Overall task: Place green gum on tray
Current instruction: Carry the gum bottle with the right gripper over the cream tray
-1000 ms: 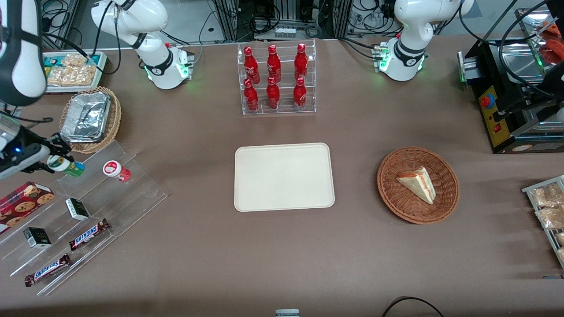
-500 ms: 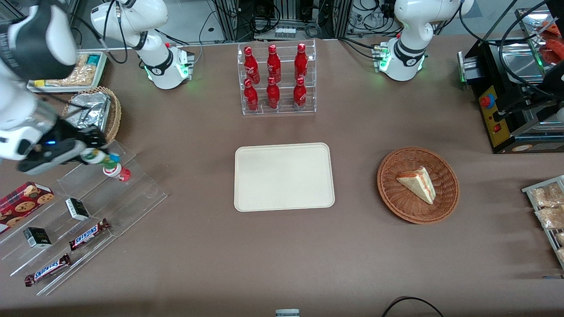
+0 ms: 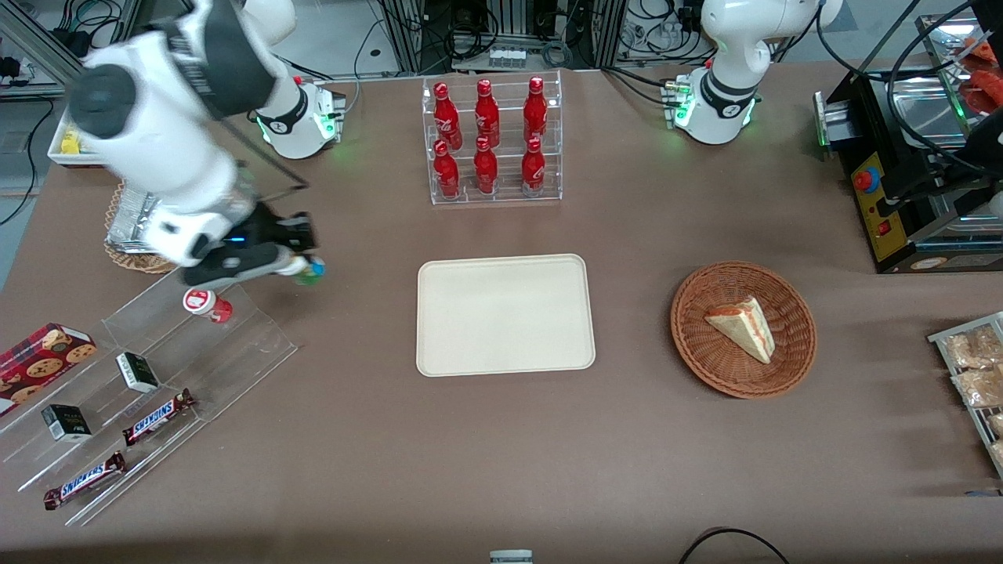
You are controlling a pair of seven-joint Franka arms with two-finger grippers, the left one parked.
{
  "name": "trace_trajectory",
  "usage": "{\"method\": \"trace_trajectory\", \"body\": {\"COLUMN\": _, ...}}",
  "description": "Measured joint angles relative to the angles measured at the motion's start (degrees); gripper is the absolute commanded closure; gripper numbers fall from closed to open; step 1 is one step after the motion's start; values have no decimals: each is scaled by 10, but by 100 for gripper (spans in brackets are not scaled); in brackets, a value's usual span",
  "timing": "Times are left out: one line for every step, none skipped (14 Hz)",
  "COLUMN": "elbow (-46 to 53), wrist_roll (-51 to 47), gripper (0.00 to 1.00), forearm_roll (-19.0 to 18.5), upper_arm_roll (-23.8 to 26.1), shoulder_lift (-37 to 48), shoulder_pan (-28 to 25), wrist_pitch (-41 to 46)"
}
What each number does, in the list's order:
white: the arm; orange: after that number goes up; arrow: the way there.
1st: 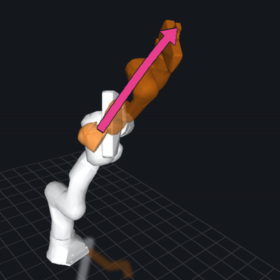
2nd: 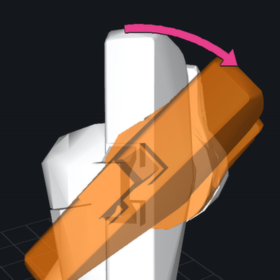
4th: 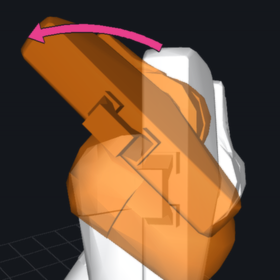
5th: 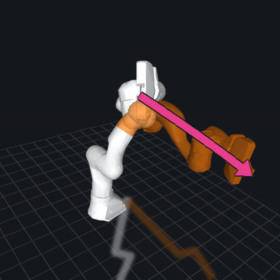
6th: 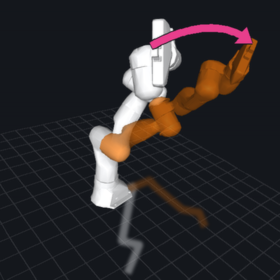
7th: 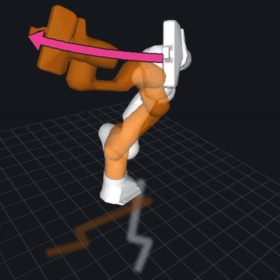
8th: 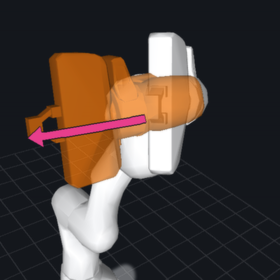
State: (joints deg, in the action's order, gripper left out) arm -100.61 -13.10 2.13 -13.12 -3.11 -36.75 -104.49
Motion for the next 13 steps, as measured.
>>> {"method": "trace_trajectory", "body": {"elbow": 17, "wrist_roll": -45, "gripper": 100, "forearm_roll": -1, "upper_arm_roll": 0, "shoulder_lift": -26, "shoulder_pan": -25, "wrist_pitch": -3}}
{"method": "trace_trajectory", "body": {"elbow": 37, "wrist_roll": -89, "gripper": 100, "forearm_roll": -1, "upper_arm_roll": 0, "shoulder_lift": -56, "shoulder_pan": -48, "wrist_pitch": -9}}
{"method": "trace_trajectory", "body": {"elbow": 60, "wrist_roll": -131, "gripper": 100, "forearm_roll": -2, "upper_arm_roll": 0, "shoulder_lift": -90, "shoulder_pan": -70, "wrist_pitch": -17}}
{"method": "trace_trajectory", "body": {"elbow": 82, "wrist_roll": -169, "gripper": 100, "forearm_roll": -2, "upper_arm_roll": 0, "shoulder_lift": -124, "shoulder_pan": -88, "wrist_pitch": -30}}
{"method": "trace_trajectory", "body": {"elbow": 103, "wrist_roll": -201, "gripper": 100, "forearm_roll": -2, "upper_arm_roll": 0, "shoulder_lift": -156, "shoulder_pan": -103, "wrist_pitch": -46}}
{"method": "trace_trajectory", "body": {"elbow": 120, "wrist_roll": -227, "gripper": 100, "forearm_roll": -2, "upper_arm_roll": 0, "shoulder_lift": -187, "shoulder_pan": -114, "wrist_pitch": -66}}
{"method": "trace_trajectory", "body": {"elbow": 132, "wrist_roll": -245, "gripper": 100, "forearm_roll": -2, "upper_arm_roll": 0, "shoulder_lift": -213, "shoulder_pan": -124, "wrist_pitch": -85}}
{"method": "trace_trajectory", "body": {"elbow": 139, "wrist_roll": -259, "gripper": 100, "forearm_roll": -2, "upper_arm_roll": -1, "shoulder_lift": -235, "shoulder_pan": -132, "wrist_pitch": -105}}
{"method": "trace_trajectory", "body": {"elbow": 142, "wrist_roll": -269, "gripper": 100, "forearm_roll": -2, "upper_arm_roll": -1, "shoulder_lift": -254, "shoulder_pan": -139, "wrist_pitch": -123}}
{"method": "trace_trajectory", "body": {"elbow": 143, "wrist_roll": -280, "gripper": 100, "forearm_roll": -2, "upper_arm_roll": -1, "shoulder_lift": -271, "shoulder_pan": -147, "wrist_pitch": -141}}
{"method": "trace_trajectory", "body": {"elbow": 143, "wrist_roll": -293, "gripper": 100, "forearm_roll": -2, "upper_arm_roll": -1, "shoulder_lift": -286, "shoulder_pan": -155, "wrist_pitch": -157}}
{"method": "trace_trajectory", "body": {"elbow": 144, "wrist_roll": -309, "gripper": 100, "forearm_roll": -2, "upper_arm_roll": -1, "shoulder_lift": -301, "shoulder_pan": -164, "wrist_pitch": -174}}
{"method": "trace_trajectory", "body": {"elbow": 144, "wrist_roll": -324, "gripper": 100, "forearm_roll": -2, "upper_arm_roll": -1, "shoulder_lift": -314, "shoulder_pan": -172, "wrist_pitch": -189}}
